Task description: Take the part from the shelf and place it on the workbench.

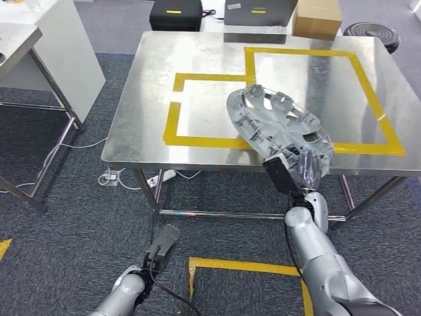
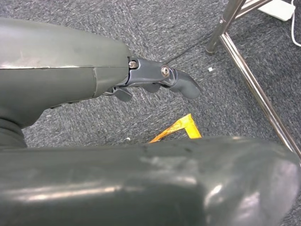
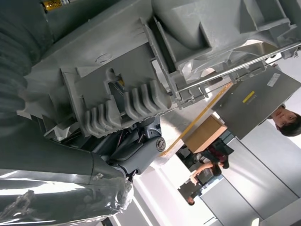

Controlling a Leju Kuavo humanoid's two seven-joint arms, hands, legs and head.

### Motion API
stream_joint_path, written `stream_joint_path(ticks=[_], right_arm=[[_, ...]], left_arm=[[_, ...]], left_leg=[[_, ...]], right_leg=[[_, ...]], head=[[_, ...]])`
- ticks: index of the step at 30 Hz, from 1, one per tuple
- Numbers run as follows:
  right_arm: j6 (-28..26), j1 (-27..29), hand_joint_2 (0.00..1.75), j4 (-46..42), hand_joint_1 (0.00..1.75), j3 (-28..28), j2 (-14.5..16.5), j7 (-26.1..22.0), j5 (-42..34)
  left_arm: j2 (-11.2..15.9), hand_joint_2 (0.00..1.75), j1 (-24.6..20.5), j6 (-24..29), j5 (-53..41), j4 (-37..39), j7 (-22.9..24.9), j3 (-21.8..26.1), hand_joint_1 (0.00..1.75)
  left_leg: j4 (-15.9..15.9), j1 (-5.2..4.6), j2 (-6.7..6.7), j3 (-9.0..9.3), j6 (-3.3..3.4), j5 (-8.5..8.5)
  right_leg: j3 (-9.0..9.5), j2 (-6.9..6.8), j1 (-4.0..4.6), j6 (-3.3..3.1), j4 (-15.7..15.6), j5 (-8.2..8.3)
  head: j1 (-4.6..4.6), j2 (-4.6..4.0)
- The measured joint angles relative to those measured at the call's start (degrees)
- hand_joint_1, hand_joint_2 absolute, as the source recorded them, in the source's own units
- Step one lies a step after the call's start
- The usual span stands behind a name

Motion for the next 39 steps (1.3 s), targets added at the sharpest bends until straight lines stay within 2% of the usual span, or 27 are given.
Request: stream_joint_path(ticks=[6, 10, 25, 39], right_arm=[[0.0, 0.1, 1.75, -0.1, 1.75, -0.6, 0.0, -0.6, 0.1], [0.0, 0.1, 1.75, -0.1, 0.0, -1.2, 0.0, -1.2, 0.0], [0.0, 0.8, 1.75, -0.1, 0.0, -2.0, 0.1, -2.0, 0.0], [0.0, 1.6, 1.75, -0.4, 0.0, -4.0, 0.3, -1.9, 2.4]], left_arm=[[0.0, 0.0, 0.0, -0.2, 0.2, 0.0, 0.4, 0.1, 0.0], [0.0, 0.0, 0.0, -1.2, 0.8, 0.0, 0.5, 0.1, 0.0], [0.0, 0.0, -0.1, -3.3, 2.2, 0.0, 0.0, 0.4, 0.0], [0.0, 0.0, -0.1, -2.5, 1.9, 0.0, -0.3, 0.5, 0.0]], left_leg=[[0.0, 0.0, 0.0, 0.0, 0.0, 0.0], [0.0, 0.0, 0.0, 0.0, 0.0, 0.0], [0.0, 0.0, 0.0, 0.0, 0.02, 0.02], [0.0, 0.0, 0.0, -0.01, 0.01, 0.02]], right_leg=[[0.0, -0.01, 0.0, 0.0, 0.0, 0.0], [0.0, -0.01, 0.0, 0.0, 0.0, 0.0], [0.0, -0.01, 0.0, 0.0, 0.0, 0.0], [-0.01, -0.01, 0.0, 0.0, 0.1, 0.0]], head=[[-0.01, 0.0], [0.0, 0.0], [-0.01, 0.0], [0.0, 0.0]])
